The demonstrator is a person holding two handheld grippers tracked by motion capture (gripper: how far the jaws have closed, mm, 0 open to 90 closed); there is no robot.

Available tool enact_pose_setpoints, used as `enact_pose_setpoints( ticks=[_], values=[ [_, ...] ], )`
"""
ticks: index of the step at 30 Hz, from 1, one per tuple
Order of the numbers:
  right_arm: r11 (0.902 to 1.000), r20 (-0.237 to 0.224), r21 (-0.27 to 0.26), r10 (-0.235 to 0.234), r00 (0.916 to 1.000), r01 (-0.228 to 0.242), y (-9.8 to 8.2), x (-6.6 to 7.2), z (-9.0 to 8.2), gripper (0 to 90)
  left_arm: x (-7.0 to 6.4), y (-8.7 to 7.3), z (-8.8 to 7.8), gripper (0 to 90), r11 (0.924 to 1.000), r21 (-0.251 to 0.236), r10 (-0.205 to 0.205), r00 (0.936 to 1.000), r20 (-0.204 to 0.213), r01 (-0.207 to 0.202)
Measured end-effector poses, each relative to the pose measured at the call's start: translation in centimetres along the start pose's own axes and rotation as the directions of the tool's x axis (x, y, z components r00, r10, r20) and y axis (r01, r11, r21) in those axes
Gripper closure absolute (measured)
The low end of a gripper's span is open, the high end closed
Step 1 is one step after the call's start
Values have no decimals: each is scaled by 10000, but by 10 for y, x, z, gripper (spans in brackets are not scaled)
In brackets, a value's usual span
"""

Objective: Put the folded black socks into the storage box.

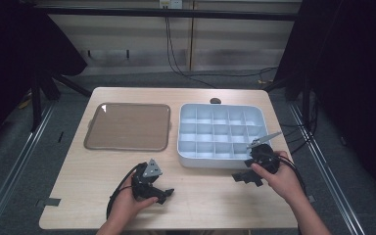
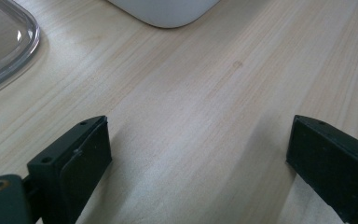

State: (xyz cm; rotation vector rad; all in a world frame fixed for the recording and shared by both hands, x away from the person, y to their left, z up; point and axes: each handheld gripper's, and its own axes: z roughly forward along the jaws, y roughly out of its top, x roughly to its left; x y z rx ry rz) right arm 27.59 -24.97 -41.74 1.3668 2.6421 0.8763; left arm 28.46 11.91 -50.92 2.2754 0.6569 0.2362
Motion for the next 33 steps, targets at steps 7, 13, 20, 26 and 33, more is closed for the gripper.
enact_pose_setpoints(
  ticks=[7, 13, 20, 26, 33],
  values=[
    [10000, -95, -38, -81, 9999, 81, -2, 3, 5, 210, 0, 0, 0, 58, 10000, 15, 4, 10000, -34, -4],
    [9998, -209, -119, -133, 9997, 131, -3, 5, 9, 210, 0, 0, 0, 58, 10000, 12, 1, 10000, -27, -1],
    [9997, -370, -122, -236, 9990, 232, -4, 11, 15, 210, 0, 0, 0, 58, 10000, -3, 0, 10000, 1, 0],
    [9994, -518, -226, -254, 9983, 243, -6, 13, 20, 210, 0, 0, 0, 58, 10000, 14, 5, 10000, -27, -4],
    [9994, -627, -303, -191, 9978, 173, -10, 15, 27, 210, 0, 0, 0, 58, 10000, 12, 1, 10000, -25, -1]
  ],
)
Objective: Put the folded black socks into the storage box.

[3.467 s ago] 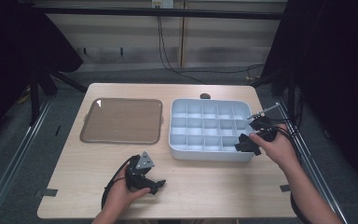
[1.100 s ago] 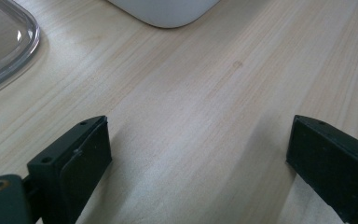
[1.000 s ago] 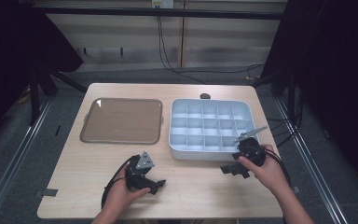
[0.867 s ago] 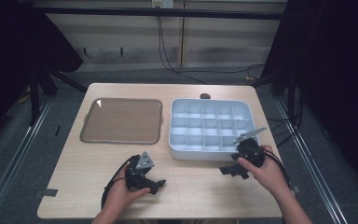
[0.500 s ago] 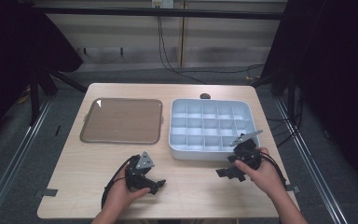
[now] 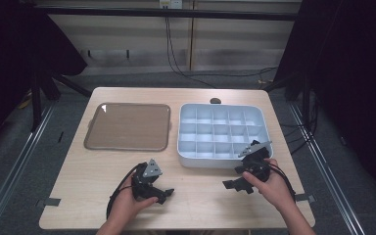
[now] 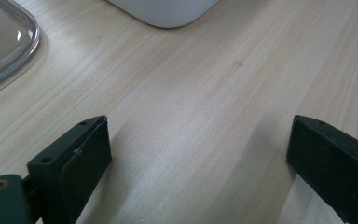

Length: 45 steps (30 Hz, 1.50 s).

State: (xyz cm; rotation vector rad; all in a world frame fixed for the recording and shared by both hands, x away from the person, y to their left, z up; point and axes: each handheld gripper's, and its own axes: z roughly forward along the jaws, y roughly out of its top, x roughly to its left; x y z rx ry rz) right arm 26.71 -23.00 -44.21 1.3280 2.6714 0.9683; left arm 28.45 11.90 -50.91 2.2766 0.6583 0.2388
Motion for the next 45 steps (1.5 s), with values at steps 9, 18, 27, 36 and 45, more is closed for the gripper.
enact_pose_setpoints(
  ticks=[9, 18, 27, 36, 45],
  values=[
    [10000, -33, -44, -34, 10000, 34, -3, 0, 5, 210, 0, 0, 0, 58, 10000, 1, 1, 10000, -2, -1],
    [10000, -180, -1, -95, 9998, 95, -7, 2, 15, 210, 0, 0, 0, 58, 10000, -7, 4, 10000, 3, -4],
    [9998, -215, -71, -172, 9996, 171, -11, 2, 22, 210, 0, 0, 0, 58, 10000, -11, 0, 10000, 25, 0],
    [9996, -165, -73, -284, 9995, 283, -16, 2, 31, 210, 0, 0, 0, 58, 10000, -13, -2, 10000, 20, 2],
    [9987, 20, -40, -511, 9987, 511, -21, 2, 36, 210, 0, 0, 0, 58, 10000, -12, -1, 10000, 27, 1]
  ],
)
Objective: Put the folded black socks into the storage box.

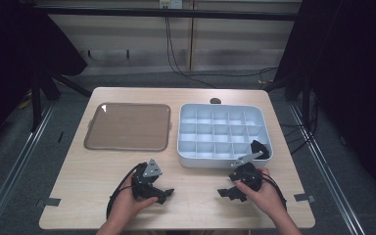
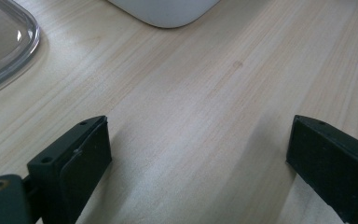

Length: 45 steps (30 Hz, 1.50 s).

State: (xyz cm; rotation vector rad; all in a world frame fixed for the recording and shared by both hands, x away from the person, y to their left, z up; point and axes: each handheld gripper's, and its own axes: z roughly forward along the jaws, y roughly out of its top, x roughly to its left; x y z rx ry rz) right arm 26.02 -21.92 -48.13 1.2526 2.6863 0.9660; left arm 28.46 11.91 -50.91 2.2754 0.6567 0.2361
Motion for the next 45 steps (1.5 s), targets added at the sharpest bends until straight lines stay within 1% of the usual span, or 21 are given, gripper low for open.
enact_pose_setpoints(
  ticks=[1, 8, 12, 15, 17, 18, 20, 21, 23, 24, 25, 26, 28, 29, 30, 33, 34, 35, 37, 41, 45],
  values=[
    [9999, 45, -42, -95, 9999, 95, -1, 0, 1, 210, 0, 0, 0, 58, 10000, -1, 0, 10000, -2, 0],
    [9993, 354, -155, -339, 9988, 345, -5, 1, 5, 209, 0, 0, 0, 58, 10000, 12, 1, 10000, -28, -1],
    [9990, 407, -246, -353, 9985, 363, -8, 2, 6, 203, 0, 0, 0, 58, 10000, 15, 5, 10000, -28, -5],
    [9977, 489, -324, -582, 9971, 598, -10, 1, 6, 200, 0, 0, 0, 58, 10000, -5, -3, 10000, -5, 3],
    [9974, 477, -411, -568, 9972, 588, -10, 2, 7, 187, 0, 0, 0, 58, 10000, -5, -3, 10000, -7, 3],
    [9962, 506, -497, -684, 9964, 710, -11, 2, 8, 180, 0, 0, 0, 58, 10000, -6, -5, 10000, -7, 5],
    [9956, 550, -583, -696, 9961, 728, -12, 4, 9, 171, 0, 0, 0, 58, 10000, 2, -1, 10000, -14, 1],
    [9941, 560, -656, -832, 9950, 868, -13, 4, 9, 167, 0, 0, 0, 58, 10000, 13, 5, 10000, -35, -5],
    [9930, 701, -672, -921, 9933, 969, -14, 5, 10, 162, 0, 0, 0, 58, 10000, 12, 3, 10000, -37, -3],
    [9924, 703, -782, -893, 9935, 947, -15, 6, 11, 159, 0, 0, 0, 58, 10000, -6, 0, 10000, -9, 0],
    [9915, 726, -800, -973, 9926, 1030, -16, 6, 11, 158, 0, 0, 0, 58, 10000, 7, 2, 10000, -17, -2],
    [9896, 804, -900, -1047, 9912, 1119, -17, 6, 11, 158, 0, 0, 0, 58, 10000, 19, 7, 10000, -41, -7],
    [9866, 801, -1112, -1110, 9906, 1195, -19, 6, 12, 158, 0, 0, -1, 58, 10000, 7, -23, 10000, -51, 23],
    [9845, 915, -1187, -1186, 9887, 1291, -20, 6, 12, 158, 0, 0, -1, 58, 10000, 18, 50, 9999, -145, -49],
    [9815, 962, -1316, -1273, 9872, 1394, -22, 7, 13, 158, 0, 0, -1, 58, 10000, 30, 33, 9999, -142, -33],
    [9748, 1250, -1405, -1563, 9798, 1734, -24, 9, 15, 151, 0, 0, -1, 58, 10000, 22, 42, 9999, -165, -42],
    [9752, 1381, -1355, -1563, 9780, 1750, -25, 10, 15, 147, 0, 0, -1, 58, 10000, 23, 39, 9998, -171, -39],
    [9749, 1410, -1415, -1519, 9783, 1718, -25, 11, 16, 146, 0, 0, -1, 58, 10000, 31, 6, 10000, -51, -6],
    [9724, 1415, -1541, -1536, 9779, 1751, -26, 10, 16, 145, -1, -1, -1, 58, 10000, -34, -84, 9999, -55, 84],
    [9645, 1430, -1998, -1456, 9790, 1726, -30, 9, 18, 145, 0, -1, -1, 58, 10000, -62, -39, 10000, -18, 39],
    [9642, 1445, -2008, -1457, 9787, 1731, -31, 9, 18, 145, 0, -1, -1, 58, 10000, -63, -38, 10000, -18, 38]
  ],
)
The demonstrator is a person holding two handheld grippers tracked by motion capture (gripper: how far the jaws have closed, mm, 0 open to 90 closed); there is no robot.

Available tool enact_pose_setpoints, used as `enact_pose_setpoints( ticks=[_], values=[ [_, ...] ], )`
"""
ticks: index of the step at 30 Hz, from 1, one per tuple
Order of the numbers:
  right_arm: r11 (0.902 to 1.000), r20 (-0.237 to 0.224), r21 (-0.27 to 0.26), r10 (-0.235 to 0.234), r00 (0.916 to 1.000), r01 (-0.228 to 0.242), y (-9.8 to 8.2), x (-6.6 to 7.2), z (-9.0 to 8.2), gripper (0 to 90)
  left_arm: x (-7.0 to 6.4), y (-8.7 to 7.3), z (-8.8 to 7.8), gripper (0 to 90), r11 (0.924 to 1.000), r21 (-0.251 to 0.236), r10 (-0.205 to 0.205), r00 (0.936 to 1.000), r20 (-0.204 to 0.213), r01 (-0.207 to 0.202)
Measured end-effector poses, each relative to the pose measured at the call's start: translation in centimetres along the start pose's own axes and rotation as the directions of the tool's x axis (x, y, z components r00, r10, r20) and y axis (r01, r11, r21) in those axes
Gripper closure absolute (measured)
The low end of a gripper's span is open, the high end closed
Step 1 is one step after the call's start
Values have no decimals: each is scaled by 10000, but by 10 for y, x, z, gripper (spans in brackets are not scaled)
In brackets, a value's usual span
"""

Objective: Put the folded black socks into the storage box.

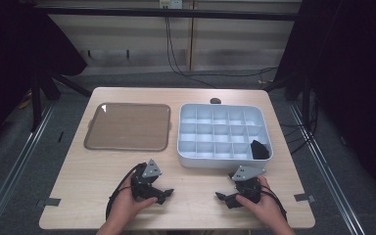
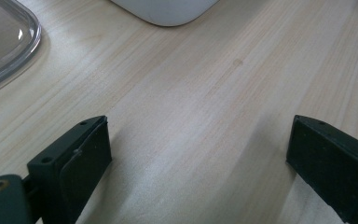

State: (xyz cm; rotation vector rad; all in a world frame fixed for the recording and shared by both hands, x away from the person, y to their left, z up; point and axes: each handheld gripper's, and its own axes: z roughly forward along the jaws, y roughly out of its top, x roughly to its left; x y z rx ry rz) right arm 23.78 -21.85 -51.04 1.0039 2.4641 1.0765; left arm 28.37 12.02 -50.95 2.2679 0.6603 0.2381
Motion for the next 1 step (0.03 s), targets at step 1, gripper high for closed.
enact_pose_setpoints(
  ticks=[1],
  values=[
    [10000, 1, -1, -1, 10000, 1, 0, 0, 0, 145, 0, 0, 0, 58, 10000, 0, 0, 10000, 0, 0]
  ],
)
